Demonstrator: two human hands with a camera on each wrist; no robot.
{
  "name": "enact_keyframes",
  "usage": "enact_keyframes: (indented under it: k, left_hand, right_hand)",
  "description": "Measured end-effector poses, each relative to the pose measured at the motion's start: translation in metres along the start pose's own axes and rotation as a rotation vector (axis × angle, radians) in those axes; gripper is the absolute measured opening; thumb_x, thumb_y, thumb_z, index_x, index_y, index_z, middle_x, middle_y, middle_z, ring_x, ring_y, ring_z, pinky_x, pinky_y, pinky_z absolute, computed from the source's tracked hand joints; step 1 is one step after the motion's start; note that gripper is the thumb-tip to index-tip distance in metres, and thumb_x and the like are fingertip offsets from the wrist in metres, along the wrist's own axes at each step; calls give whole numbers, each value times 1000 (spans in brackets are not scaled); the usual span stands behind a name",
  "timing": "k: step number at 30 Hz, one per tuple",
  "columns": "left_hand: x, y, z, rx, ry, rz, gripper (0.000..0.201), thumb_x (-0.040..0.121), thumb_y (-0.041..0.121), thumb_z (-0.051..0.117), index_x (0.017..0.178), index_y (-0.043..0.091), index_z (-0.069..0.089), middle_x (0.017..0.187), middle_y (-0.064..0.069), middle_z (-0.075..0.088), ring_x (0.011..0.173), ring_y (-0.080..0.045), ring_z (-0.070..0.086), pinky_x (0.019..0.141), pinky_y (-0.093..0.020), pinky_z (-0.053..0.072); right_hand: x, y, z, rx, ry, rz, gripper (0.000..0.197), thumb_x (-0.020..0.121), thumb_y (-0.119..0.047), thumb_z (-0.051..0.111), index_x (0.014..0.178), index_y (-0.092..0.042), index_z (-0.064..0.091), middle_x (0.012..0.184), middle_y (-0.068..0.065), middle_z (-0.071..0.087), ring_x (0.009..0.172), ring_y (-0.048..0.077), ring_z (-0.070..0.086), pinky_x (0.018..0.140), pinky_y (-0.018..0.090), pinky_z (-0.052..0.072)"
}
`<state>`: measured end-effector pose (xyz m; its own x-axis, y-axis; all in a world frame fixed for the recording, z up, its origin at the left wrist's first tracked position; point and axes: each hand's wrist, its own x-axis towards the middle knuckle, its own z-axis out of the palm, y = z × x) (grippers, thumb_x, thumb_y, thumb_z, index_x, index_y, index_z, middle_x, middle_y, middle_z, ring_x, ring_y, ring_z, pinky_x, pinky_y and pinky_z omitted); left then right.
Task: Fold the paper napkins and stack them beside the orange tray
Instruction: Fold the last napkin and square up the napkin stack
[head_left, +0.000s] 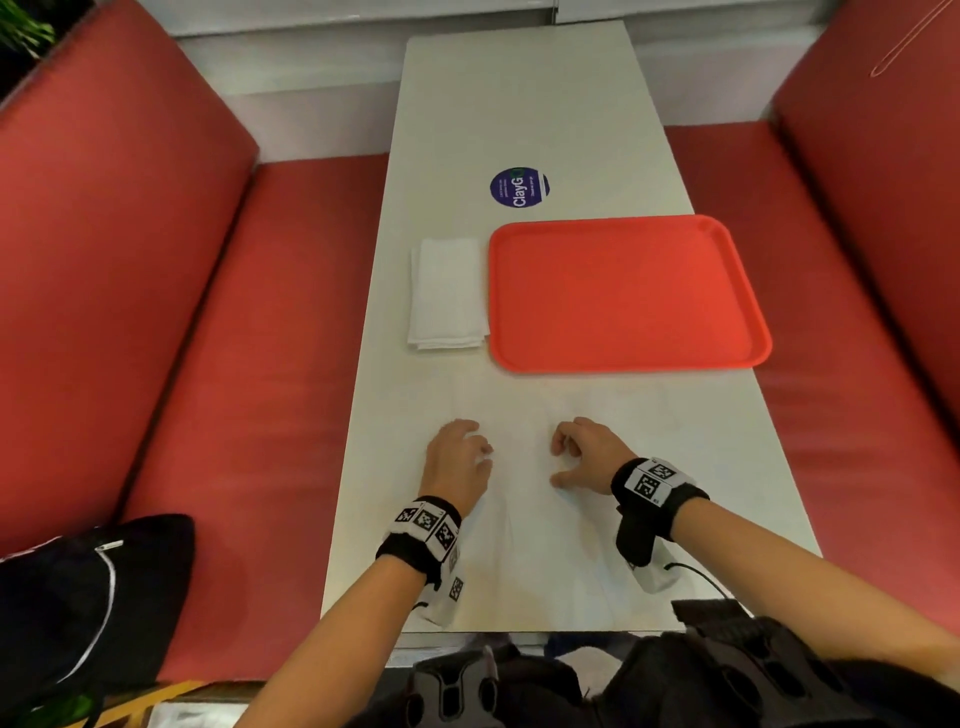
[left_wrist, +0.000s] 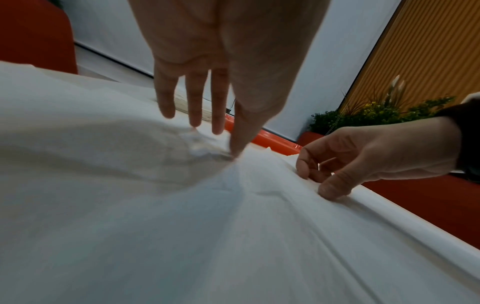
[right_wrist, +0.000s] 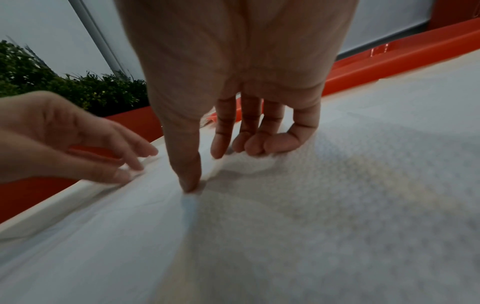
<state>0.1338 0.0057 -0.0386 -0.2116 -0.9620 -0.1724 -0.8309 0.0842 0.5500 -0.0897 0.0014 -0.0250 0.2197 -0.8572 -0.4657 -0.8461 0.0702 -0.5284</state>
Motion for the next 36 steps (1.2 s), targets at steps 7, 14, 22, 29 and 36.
enact_keyframes:
  k: [7, 14, 22, 29, 36]
  left_hand:
    - [30, 45, 16, 360, -380, -66, 119, 73, 73, 62, 156, 15, -1, 161, -16, -16, 148, -39, -15, 117, -57, 5]
    - [28, 39, 20, 62, -187, -45, 34, 102, 17, 44, 132, 4, 51, 159, -10, 23, 151, -28, 5, 119, -52, 12]
    - [25, 28, 10, 28, -2, -7, 14, 95, 17, 54, 96, 8, 65, 123, -3, 56, 126, -22, 46, 101, -39, 37]
    - [46, -12, -28, -15, 256, -247, 19, 91, 26, 64, 105, 13, 62, 123, -4, 51, 118, -23, 46, 91, -38, 35]
    - [58, -45, -51, 162, 161, -842, 114, 59, 72, 75, 138, 2, 31, 134, -16, 38, 124, -32, 36, 95, -51, 41]
  right_hand:
    - [0, 0, 2, -14, 23, -13, 34, 73, -29, 80, 91, -22, 52, 90, -4, 45, 78, 16, 46, 62, 21, 33]
    - [1, 2, 3, -20, 30, -23, 35, 72, -27, 79, 91, -22, 50, 83, -12, 38, 78, 16, 44, 61, 20, 32]
    - [6, 5, 3, -42, 25, -56, 36, 71, -30, 80, 90, -24, 50, 82, -14, 36, 69, 7, 38, 58, 14, 29]
    - [4, 5, 3, -36, 27, -63, 35, 72, -30, 78, 90, -24, 49, 82, -15, 36, 69, 5, 38, 58, 14, 29]
    - [3, 6, 2, -38, 24, -72, 35, 72, -29, 78, 91, -23, 49, 83, -16, 35, 68, 1, 35, 58, 13, 28]
